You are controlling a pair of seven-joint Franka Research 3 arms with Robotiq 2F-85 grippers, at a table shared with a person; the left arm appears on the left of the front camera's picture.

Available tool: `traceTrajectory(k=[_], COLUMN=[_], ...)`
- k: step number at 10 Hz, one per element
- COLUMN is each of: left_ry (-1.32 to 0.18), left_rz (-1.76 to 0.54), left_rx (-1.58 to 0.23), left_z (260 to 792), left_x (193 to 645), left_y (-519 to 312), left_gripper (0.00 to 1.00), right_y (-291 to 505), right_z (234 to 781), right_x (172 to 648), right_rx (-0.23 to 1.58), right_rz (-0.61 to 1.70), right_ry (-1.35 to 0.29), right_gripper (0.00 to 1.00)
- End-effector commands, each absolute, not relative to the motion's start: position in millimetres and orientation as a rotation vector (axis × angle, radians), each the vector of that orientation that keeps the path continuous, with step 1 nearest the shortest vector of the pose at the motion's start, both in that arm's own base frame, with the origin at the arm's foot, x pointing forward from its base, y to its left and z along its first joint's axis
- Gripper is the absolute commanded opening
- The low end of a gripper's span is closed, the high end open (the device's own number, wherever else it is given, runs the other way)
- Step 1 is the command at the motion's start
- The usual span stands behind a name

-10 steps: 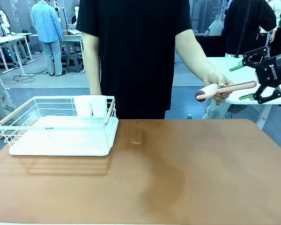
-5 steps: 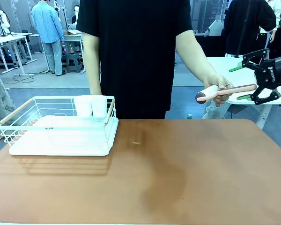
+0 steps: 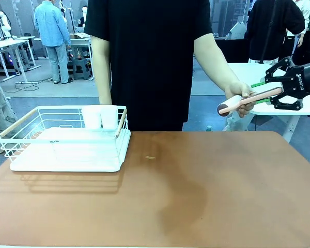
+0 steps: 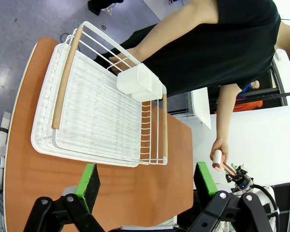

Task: Clean the table.
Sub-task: Pick up the Lint Roller when the human hands it over.

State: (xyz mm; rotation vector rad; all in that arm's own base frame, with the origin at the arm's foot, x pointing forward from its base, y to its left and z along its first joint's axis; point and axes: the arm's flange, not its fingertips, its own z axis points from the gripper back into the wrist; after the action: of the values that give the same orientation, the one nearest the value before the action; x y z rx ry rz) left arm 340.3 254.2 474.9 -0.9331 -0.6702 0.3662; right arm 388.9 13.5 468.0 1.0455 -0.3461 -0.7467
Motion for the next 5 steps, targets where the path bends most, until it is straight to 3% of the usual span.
traceTrajectory(k=[1,2,3,5], left_ry=[-0.687,-0.687,-0.687,-0.687], left_rz=[0.363,0.363,0.363,0.363], left_rx=[-0.960,-0.960,-0.960,-0.960], left_z=[476.8,476.8,476.8,476.8], left_x=[339.6,339.6,339.6,339.6], left_y=[255.7,255.7,255.7,255.7], left_gripper=[1.00,1.00,1.00,1.00], right_y=[13.7,13.7,14.7,16.5], right_z=[460.8,461.2,461.7,461.6], right_x=[387.5,387.2,387.1,387.3], right_rx=[1.056,1.057,1.057,1.056], right_rz=[-0.740,-0.740,-0.740,-0.743], right_ry=[-0.379,-0.381,-0.381,-0.381], right_gripper=[0.23,0.20,0.03,0.00])
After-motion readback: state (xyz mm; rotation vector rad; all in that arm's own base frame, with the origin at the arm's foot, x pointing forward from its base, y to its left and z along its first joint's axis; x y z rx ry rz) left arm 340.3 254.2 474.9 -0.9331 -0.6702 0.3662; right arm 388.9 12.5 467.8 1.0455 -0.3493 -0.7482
